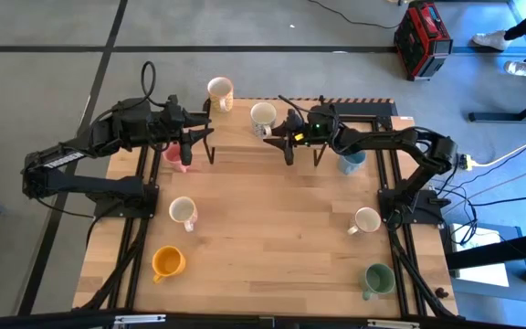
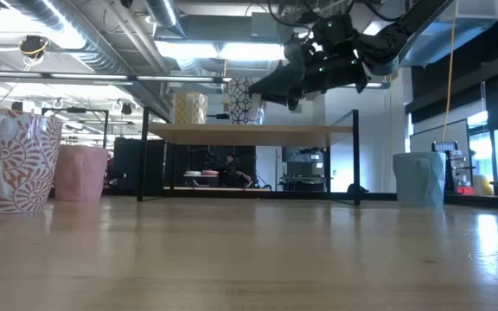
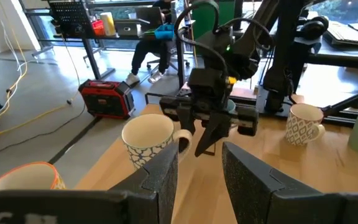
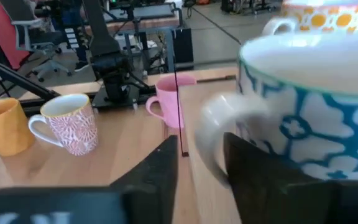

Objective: Place coffee mugs
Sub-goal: Put the blue pattern mug on the shelf

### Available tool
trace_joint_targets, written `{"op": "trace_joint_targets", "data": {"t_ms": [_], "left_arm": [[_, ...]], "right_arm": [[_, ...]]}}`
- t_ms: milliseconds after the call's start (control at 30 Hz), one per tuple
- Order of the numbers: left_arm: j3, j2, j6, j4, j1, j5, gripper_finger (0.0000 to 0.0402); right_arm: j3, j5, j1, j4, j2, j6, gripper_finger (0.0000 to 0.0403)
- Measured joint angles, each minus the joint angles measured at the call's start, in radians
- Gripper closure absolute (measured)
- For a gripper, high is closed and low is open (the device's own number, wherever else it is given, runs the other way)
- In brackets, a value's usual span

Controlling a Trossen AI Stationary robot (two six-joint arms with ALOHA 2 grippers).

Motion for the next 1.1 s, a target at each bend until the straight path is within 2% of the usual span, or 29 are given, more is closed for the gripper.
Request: {"op": "trace_joint_targets", "data": {"t_ms": [233,333,667,1000,1100], "left_arm": [[0.0,0.0,0.0,0.013,0.0,0.0,0.0282],[0.0,0.0,0.0,0.019,0.0,0.0,0.0282],[0.0,0.0,-0.005,0.019,0.0,0.0,0.0282],[0.0,0.0,-0.006,0.02,0.0,-0.002,0.0282],[0.0,0.0,-0.006,0.022,0.0,-0.02,0.0282]], "right_arm": [[0.052,-0.023,0.0,-0.006,0.02,-0.05,0.0374],[0.061,-0.022,-0.002,0.001,0.018,-0.076,0.0395],[0.091,-0.024,-0.001,-0.038,0.026,-0.153,0.0398],[0.353,-0.043,-0.008,-0.238,0.167,-0.308,0.0401],[0.407,-0.046,-0.016,-0.248,0.2,-0.338,0.0401]]}}
